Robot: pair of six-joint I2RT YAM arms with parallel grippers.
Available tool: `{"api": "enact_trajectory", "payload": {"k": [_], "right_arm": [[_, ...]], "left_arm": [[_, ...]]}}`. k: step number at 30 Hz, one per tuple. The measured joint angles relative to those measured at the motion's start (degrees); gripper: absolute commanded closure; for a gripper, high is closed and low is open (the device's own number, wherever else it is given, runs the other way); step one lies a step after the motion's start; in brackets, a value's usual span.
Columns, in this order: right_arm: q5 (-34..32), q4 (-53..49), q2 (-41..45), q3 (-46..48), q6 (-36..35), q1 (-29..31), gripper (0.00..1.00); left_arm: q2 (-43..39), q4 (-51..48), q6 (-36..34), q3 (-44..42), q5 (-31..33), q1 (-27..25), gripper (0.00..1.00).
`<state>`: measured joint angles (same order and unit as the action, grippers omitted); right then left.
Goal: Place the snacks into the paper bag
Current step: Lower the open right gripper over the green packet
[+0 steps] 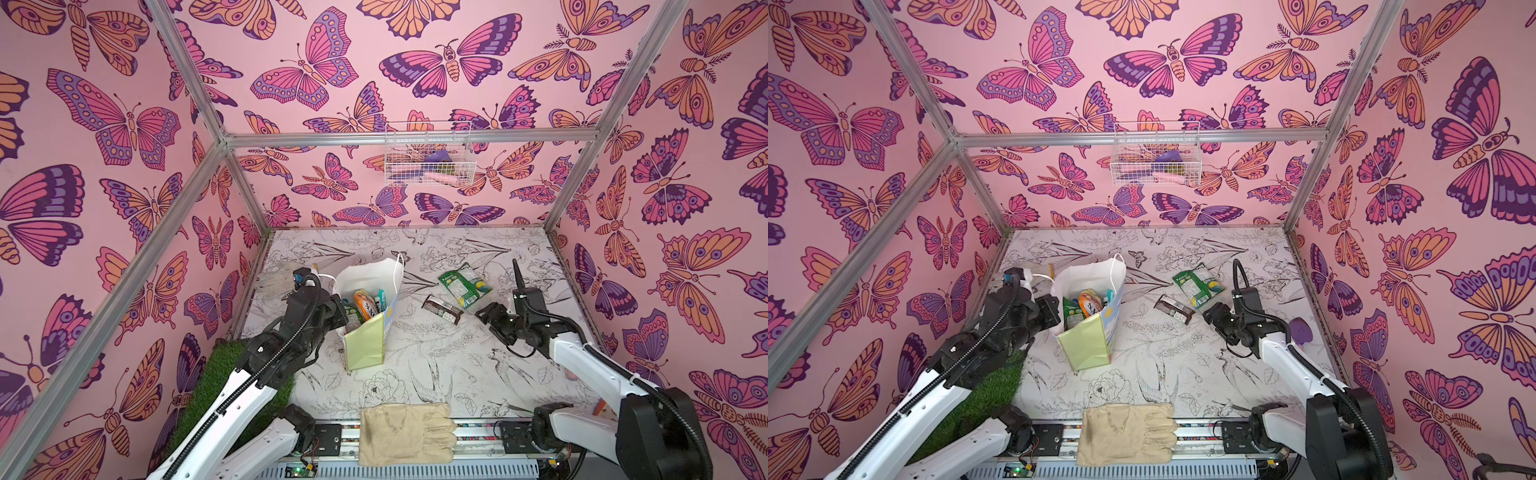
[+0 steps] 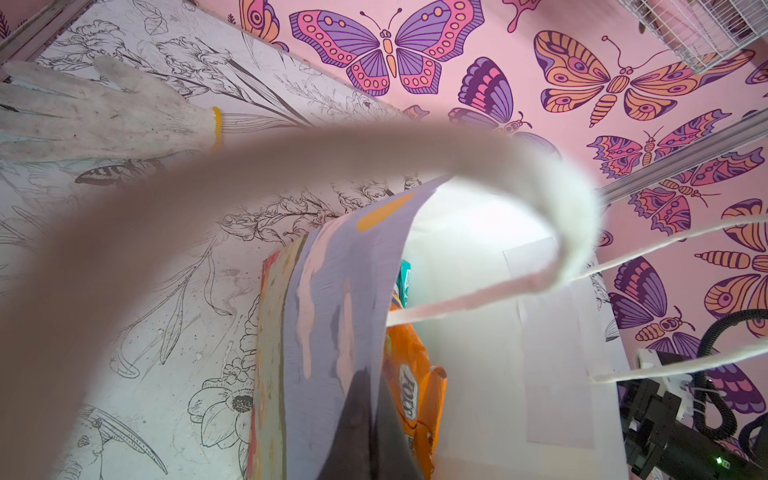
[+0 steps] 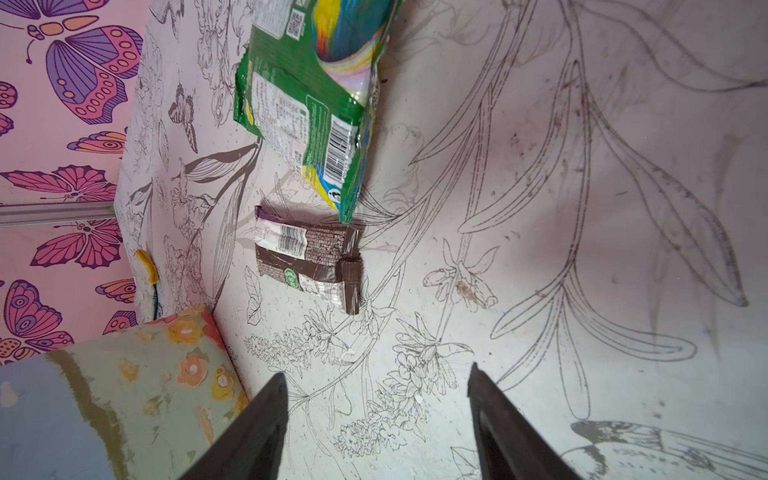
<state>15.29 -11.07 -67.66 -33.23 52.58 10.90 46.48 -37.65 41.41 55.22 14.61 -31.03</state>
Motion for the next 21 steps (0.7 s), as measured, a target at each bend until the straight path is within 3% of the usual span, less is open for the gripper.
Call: {"api": "enact_trajectory", "payload": {"k": [21], "right_arm": [[2.84, 11.50, -8.92, 1.97, 3.15, -1.07, 0.36]], "left_arm": [[0.04, 0.11, -0.02, -0.09, -0.02, 0.28, 1.00]]}}
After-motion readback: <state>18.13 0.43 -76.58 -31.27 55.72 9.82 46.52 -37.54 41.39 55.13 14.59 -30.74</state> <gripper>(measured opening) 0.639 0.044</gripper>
